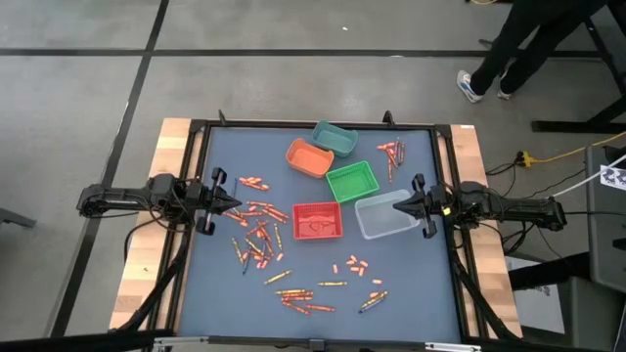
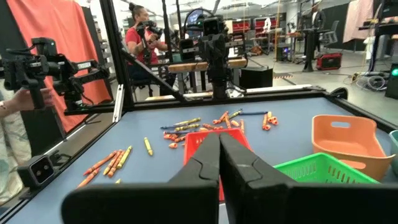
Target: Sort crayons
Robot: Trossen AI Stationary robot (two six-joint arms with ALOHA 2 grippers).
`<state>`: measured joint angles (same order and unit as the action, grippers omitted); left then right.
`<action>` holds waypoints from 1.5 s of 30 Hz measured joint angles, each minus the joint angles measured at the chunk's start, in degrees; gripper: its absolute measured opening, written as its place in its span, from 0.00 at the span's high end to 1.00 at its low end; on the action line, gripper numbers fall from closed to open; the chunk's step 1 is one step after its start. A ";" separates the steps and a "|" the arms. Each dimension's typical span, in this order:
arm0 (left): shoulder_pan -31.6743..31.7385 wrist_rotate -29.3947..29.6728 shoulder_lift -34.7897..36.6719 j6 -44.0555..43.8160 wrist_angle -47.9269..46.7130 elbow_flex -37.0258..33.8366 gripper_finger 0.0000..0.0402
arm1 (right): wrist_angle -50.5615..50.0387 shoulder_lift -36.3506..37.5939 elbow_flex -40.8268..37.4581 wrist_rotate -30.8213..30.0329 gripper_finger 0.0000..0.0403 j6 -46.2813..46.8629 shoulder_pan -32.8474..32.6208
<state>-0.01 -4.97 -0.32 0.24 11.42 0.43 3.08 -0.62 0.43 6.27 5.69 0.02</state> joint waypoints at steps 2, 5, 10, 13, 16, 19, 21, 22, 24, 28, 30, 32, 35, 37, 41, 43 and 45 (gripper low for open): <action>-0.02 0.00 0.00 0.49 0.00 0.00 1.00 | 0.12 0.02 0.00 -0.16 1.00 0.00 -0.01; 0.00 0.00 0.00 0.49 0.00 0.00 1.00 | 0.21 0.02 0.00 -0.18 1.00 0.00 0.01; -0.01 0.00 0.02 0.47 0.02 0.00 1.00 | 1.81 0.02 0.00 -0.73 1.00 0.01 0.01; -0.02 0.00 0.00 0.47 0.02 0.00 1.00 | 4.99 0.02 0.00 -0.76 1.00 0.00 0.00; -0.01 0.00 0.00 0.44 0.02 -0.01 1.00 | 9.00 0.02 0.00 -1.80 1.00 0.00 -0.01; -0.01 0.00 0.00 0.41 0.02 0.00 1.00 | 12.90 0.02 0.00 -6.05 1.00 0.38 -0.01; 0.00 0.00 0.00 0.39 0.02 0.00 1.00 | 14.29 0.02 0.00 -10.15 0.98 1.05 -0.01; -0.02 0.00 0.00 0.39 0.02 0.00 1.00 | 14.63 0.02 0.00 -12.41 0.96 1.64 -0.01; 0.00 0.00 0.00 0.39 0.02 0.00 1.00 | 14.82 0.02 0.00 -17.36 0.91 2.74 -0.01; -0.02 0.00 0.00 0.39 0.04 0.00 1.00 | 14.81 0.02 -0.02 -27.68 0.77 4.93 0.02; -0.02 0.00 0.00 0.39 0.04 0.00 1.00 | 14.80 0.02 -0.01 -32.99 0.70 5.94 0.02; -0.02 0.19 0.00 0.39 0.04 0.00 1.00 | 14.59 -0.08 0.37 -37.11 0.64 5.97 0.02; -0.02 3.81 0.00 0.39 0.07 0.00 1.00 | 14.53 -0.88 1.88 -40.20 0.57 5.33 0.02; -0.01 7.40 0.00 0.39 0.09 -0.02 1.00 | 13.62 -2.15 3.73 -41.60 0.53 3.93 0.02; 0.00 11.90 0.00 0.39 0.09 -0.02 1.00 | 10.10 -6.65 8.45 -47.94 0.51 1.64 0.02; -0.02 13.66 0.00 0.37 0.09 -0.02 1.00 | 6.95 -9.56 11.04 -52.70 0.51 0.90 0.02; -0.01 15.44 -0.10 0.15 0.10 -0.02 1.00 | 3.26 -12.76 13.66 -58.17 0.51 0.16 0.02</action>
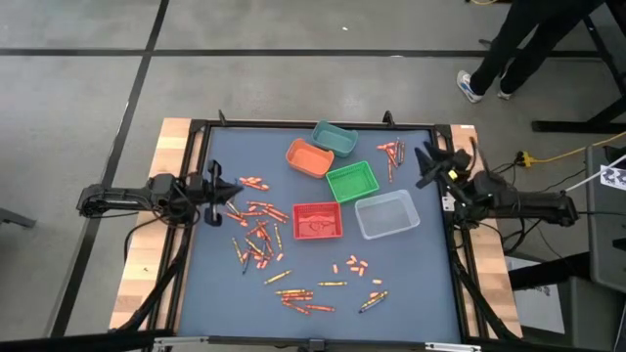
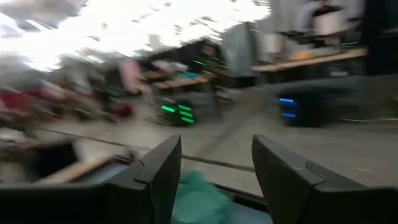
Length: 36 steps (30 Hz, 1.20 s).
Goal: Sort crayons
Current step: Put the red orange crayon into the blue bin
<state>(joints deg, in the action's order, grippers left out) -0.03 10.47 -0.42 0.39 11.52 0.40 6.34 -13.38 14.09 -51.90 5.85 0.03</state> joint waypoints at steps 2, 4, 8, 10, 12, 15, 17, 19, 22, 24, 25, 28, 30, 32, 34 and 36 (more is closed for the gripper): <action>0.01 1.45 -0.01 -0.27 0.01 0.00 1.00 | -3.81 -2.96 2.41 -4.37 0.51 -0.12 0.12; 0.00 2.45 -0.01 -0.26 0.01 0.00 1.00 | -6.37 -5.73 4.49 -6.10 0.51 0.69 1.28; 0.01 3.34 -0.01 -0.22 0.01 0.00 1.00 | -9.24 -11.01 7.22 -5.11 0.51 2.95 7.44; 0.01 3.64 -0.01 -0.23 0.01 0.00 1.00 | -9.94 -13.78 7.96 -2.54 0.51 2.99 12.08; -0.01 3.62 -0.01 -0.23 -0.01 0.00 1.00 | -9.92 -16.77 8.33 1.89 0.51 3.18 17.50; 0.00 3.64 -0.01 -0.22 -0.01 0.00 1.00 | -10.00 -21.91 8.44 10.64 0.51 6.76 26.59; 0.01 3.64 -0.01 -0.22 -0.04 0.00 1.00 | -10.09 -25.47 8.44 16.30 0.51 9.03 32.97; 0.00 3.64 -0.01 -0.22 -0.01 0.00 1.00 | -10.30 -28.98 8.44 21.59 0.51 10.61 38.75; -0.01 3.64 -0.01 -0.25 -0.01 0.00 1.00 | -10.49 -34.60 8.44 28.81 0.51 11.82 46.14; 0.00 3.63 -0.01 -0.27 -0.03 0.00 1.00 | -10.47 -38.59 8.44 32.66 0.51 11.88 49.62; 0.01 3.63 -0.01 -0.26 -0.02 0.00 1.00 | -10.25 -40.35 8.44 33.70 0.51 11.10 50.76; 0.00 3.64 -0.01 -0.22 -0.10 0.00 1.00 | -7.88 -44.78 8.48 34.42 0.51 10.37 51.06; -0.01 3.64 -0.01 -0.22 -0.10 0.00 1.00 | -6.67 -47.89 8.52 34.53 0.51 10.37 51.00; -0.01 3.64 -0.01 -0.22 -0.09 0.00 1.00 | -5.98 -50.55 8.53 33.21 0.51 10.24 51.01; -0.01 3.64 -0.01 -0.22 -0.10 0.00 1.00 | -6.23 -52.54 9.23 30.74 0.51 9.97 50.58; 0.00 3.66 -0.01 -0.22 -0.10 0.00 1.00 | -6.65 -54.55 10.47 28.62 0.51 10.07 49.83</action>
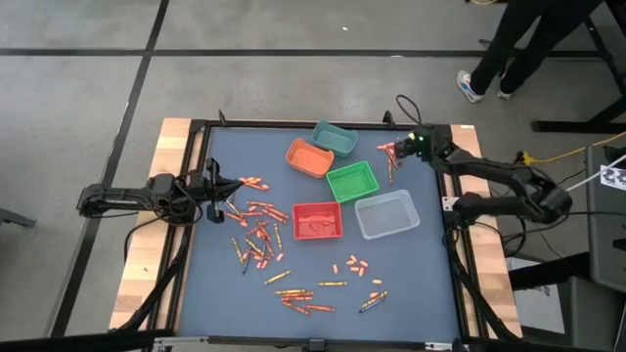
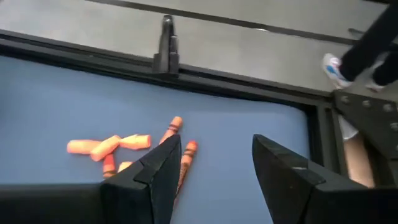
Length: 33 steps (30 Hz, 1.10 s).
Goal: Sort crayons
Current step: Put the red orange crayon into the blue bin
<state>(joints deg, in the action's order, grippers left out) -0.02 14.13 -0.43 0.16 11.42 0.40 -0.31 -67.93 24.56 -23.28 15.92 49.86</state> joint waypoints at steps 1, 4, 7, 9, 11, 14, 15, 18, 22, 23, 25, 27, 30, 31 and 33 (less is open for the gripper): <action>-0.01 0.00 0.00 0.00 0.00 0.00 1.00 | -0.64 -0.92 0.59 -0.91 0.51 0.34 -0.40; -0.01 0.00 0.00 0.00 0.00 0.00 1.00 | -3.31 -2.68 2.42 -1.51 0.51 1.58 -0.77; -0.01 0.00 0.00 0.00 0.00 0.00 1.00 | -4.44 -4.50 3.84 -0.10 0.51 1.72 -0.72; 0.00 0.00 0.00 0.00 0.00 0.00 1.00 | -4.49 -5.83 4.71 2.73 0.51 1.72 -0.67; 0.00 0.00 0.00 0.00 0.02 0.00 1.00 | -4.32 -7.38 6.24 3.72 0.51 1.64 -0.70; 0.00 0.01 0.00 0.01 0.01 0.00 1.00 | -6.93 -10.18 9.24 4.05 0.51 1.64 -0.72; 0.00 0.01 0.00 0.01 0.00 0.00 1.00 | -8.15 -11.25 10.49 4.53 0.51 1.62 -0.67; -0.01 0.00 0.00 0.02 0.00 0.00 1.00 | -13.25 -14.49 14.49 6.05 0.51 1.58 0.13; 0.00 0.01 0.00 0.00 0.00 0.00 1.00 | -19.07 -18.40 18.68 7.61 0.51 1.60 1.44; 0.00 0.00 0.00 0.00 0.00 0.00 1.00 | -19.93 -19.04 19.46 7.92 0.51 1.63 1.83; 0.00 0.00 0.00 0.00 0.00 0.00 1.00 | -21.12 -19.91 20.78 8.37 0.51 1.64 2.08; 0.00 0.00 0.00 0.00 0.00 0.00 1.00 | -21.37 -20.46 21.34 8.30 0.51 1.40 2.08; 0.00 0.00 0.00 0.00 0.00 0.00 1.00 | -22.67 -20.50 21.60 8.05 0.51 1.19 2.05; 0.01 0.00 0.00 0.00 0.00 0.00 1.00 | -23.20 -20.51 21.63 7.83 0.51 1.15 2.04; -0.01 0.00 0.00 0.00 0.00 0.00 1.00 | -24.36 -20.49 21.63 7.86 0.51 1.14 1.97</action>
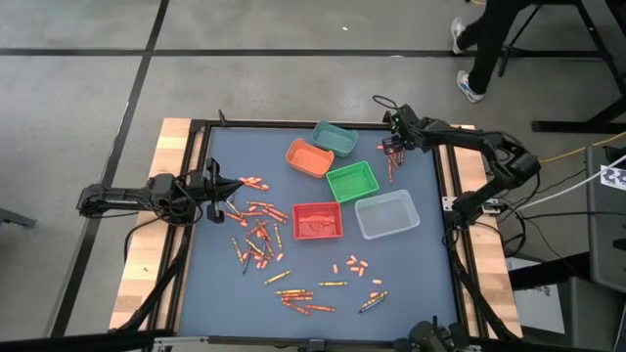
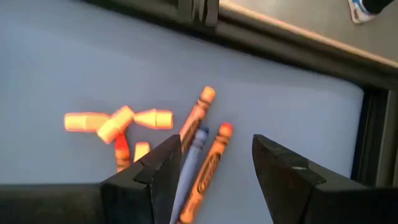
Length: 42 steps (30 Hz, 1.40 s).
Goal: Sort crayons
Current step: Put the red orange crayon into the blue bin
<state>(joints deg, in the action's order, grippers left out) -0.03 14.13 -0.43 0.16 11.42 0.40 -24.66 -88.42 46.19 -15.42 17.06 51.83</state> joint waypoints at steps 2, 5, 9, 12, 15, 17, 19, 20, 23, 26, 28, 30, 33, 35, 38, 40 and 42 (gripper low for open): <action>0.01 0.00 0.00 0.00 0.00 0.00 1.00 | -0.45 0.00 0.00 -0.02 0.51 0.00 -0.02; 0.00 0.00 0.00 0.00 0.00 0.00 1.00 | -1.77 0.00 0.00 -0.06 0.51 -0.01 -0.04; 0.01 0.00 0.00 0.00 0.00 0.00 1.00 | -3.88 0.00 -0.02 -1.71 0.51 0.03 -0.04; 0.00 0.00 0.00 0.00 0.00 0.00 1.00 | -4.94 0.00 -0.02 -3.04 0.51 0.02 -0.04; 0.01 0.00 0.00 0.00 0.00 0.00 1.00 | -5.42 0.00 -0.02 -3.02 0.51 0.02 -0.04; 0.01 -0.01 0.00 0.00 0.00 0.00 1.00 | -5.36 0.00 -0.02 -3.00 0.51 0.02 -0.04; 0.00 0.00 0.00 0.00 0.00 0.00 1.00 | -5.33 0.00 -0.02 -2.71 0.51 0.03 -0.05; 0.01 -0.02 0.00 0.00 0.00 0.00 1.00 | -5.31 0.00 -0.02 -2.35 0.51 0.04 -0.05; 0.01 -0.02 0.00 0.00 0.00 0.00 1.00 | -4.91 -0.93 -0.02 -1.99 0.51 0.04 -0.06; 0.00 -0.02 0.00 0.00 0.00 0.00 1.00 | -4.78 -2.84 -0.07 -1.80 0.51 0.74 -0.12; 0.02 -0.02 0.00 0.00 0.00 0.00 1.00 | -4.35 -3.30 0.02 -1.54 0.51 0.73 -0.72; 0.01 -0.02 0.00 0.00 0.00 0.00 1.00 | -4.39 -3.35 -0.06 -2.71 0.51 0.69 -1.54; 0.00 -0.02 0.00 0.00 -0.01 0.00 1.00 | -3.38 -3.41 -0.11 -2.96 0.51 0.61 -1.71; 0.02 -0.02 0.00 0.00 0.00 0.00 1.00 | -3.71 -3.41 -0.11 -2.43 0.51 0.66 -1.57; 0.00 -0.02 0.00 0.00 0.00 0.00 1.00 | -4.27 -3.43 -0.11 -2.30 0.51 0.66 -1.57; 0.02 -0.02 0.00 0.00 0.00 0.00 1.00 | -5.04 -3.43 -0.11 -1.89 0.51 0.63 -1.57; 0.02 -0.02 0.00 0.00 0.00 0.00 1.00 | -5.94 -3.43 -0.11 -1.87 0.51 0.63 -1.57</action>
<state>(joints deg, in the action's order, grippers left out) -0.01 14.11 -0.43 0.16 11.42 0.40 -30.60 -91.85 46.09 -17.29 17.69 50.26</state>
